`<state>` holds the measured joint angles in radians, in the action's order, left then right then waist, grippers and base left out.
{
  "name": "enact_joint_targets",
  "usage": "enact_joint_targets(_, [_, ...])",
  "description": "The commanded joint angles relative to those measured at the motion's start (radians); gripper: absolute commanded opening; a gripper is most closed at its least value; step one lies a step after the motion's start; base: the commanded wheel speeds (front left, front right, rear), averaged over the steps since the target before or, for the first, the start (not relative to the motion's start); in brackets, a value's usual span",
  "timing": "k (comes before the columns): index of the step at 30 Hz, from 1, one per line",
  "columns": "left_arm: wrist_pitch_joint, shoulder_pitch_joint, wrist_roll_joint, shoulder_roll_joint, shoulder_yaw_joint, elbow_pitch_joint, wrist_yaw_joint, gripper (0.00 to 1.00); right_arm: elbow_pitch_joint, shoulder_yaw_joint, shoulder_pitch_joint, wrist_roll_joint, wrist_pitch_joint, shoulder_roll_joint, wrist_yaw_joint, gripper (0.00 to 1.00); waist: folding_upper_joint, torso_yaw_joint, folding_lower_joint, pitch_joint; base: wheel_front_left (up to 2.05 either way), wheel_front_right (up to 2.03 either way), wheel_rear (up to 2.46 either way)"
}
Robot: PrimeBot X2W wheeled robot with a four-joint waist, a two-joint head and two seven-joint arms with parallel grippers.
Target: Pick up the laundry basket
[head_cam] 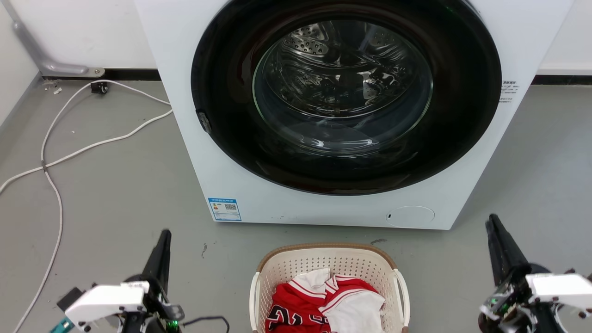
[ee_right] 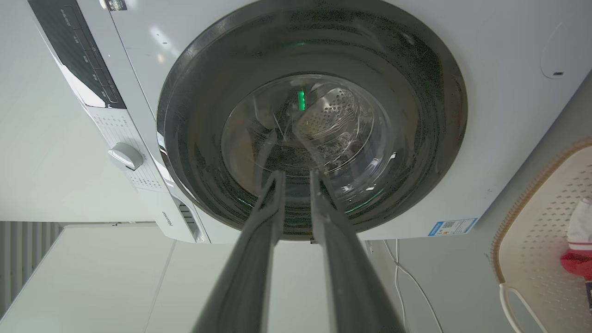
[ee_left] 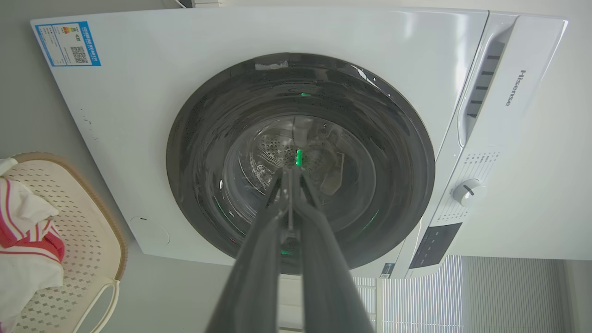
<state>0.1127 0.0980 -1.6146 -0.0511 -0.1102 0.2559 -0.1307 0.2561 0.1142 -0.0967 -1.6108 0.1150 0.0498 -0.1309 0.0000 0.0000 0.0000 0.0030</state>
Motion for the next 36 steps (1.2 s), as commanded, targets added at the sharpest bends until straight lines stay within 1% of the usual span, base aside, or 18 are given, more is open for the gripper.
enact_joint_targets(1, [0.0, -0.008, 0.0, 0.001, 0.001, 0.008, 0.0, 1.0, 0.008, 0.0, 0.008, 0.0, 0.0, 0.0, 0.0, 1.0, 0.0, 0.0, 0.0, 0.0, 0.0, 0.0, 0.0])
enact_joint_targets(8, [-0.036, -0.016, 0.02, 0.001, 0.018, -0.023, 0.0, 1.0, -0.011, -0.005, 0.024, 0.029, -0.037, 0.0, 0.0, 1.0, 0.0, 0.0, 0.0, 0.001, 0.0, 0.0, 0.0])
enact_joint_targets(13, [-0.061, -0.018, 0.109, 0.001, 0.014, -0.036, 0.002, 1.0, -0.032, 0.003, 0.032, 0.099, -0.061, 0.0, 0.0, 1.0, 0.0, 0.0, 0.0, 0.001, 0.0, 0.0, 0.0])
enact_joint_targets(17, [-0.079, -0.018, 0.197, 0.001, 0.022, -0.064, 0.009, 1.0, -0.065, 0.003, 0.04, 0.209, -0.08, 0.0, 0.0, 1.0, 0.0, 0.0, 0.0, 0.002, 0.0, 0.0, 0.0])
enact_joint_targets(24, [-0.109, -0.024, 0.357, 0.001, 0.048, -0.114, 0.035, 1.0, -0.123, -0.013, 0.056, 0.399, -0.11, 0.0, 0.0, 1.0, 0.0, 0.0, 0.0, 0.004, 0.0, 0.0, 0.0])
enact_joint_targets(36, [-0.156, -0.034, 0.608, 0.001, 0.106, -0.162, 0.074, 1.0, -0.188, -0.041, 0.082, 0.688, -0.157, 0.0, 0.0, 1.0, 0.0, 0.0, 0.0, 0.008, 0.0, 0.0, 0.0])
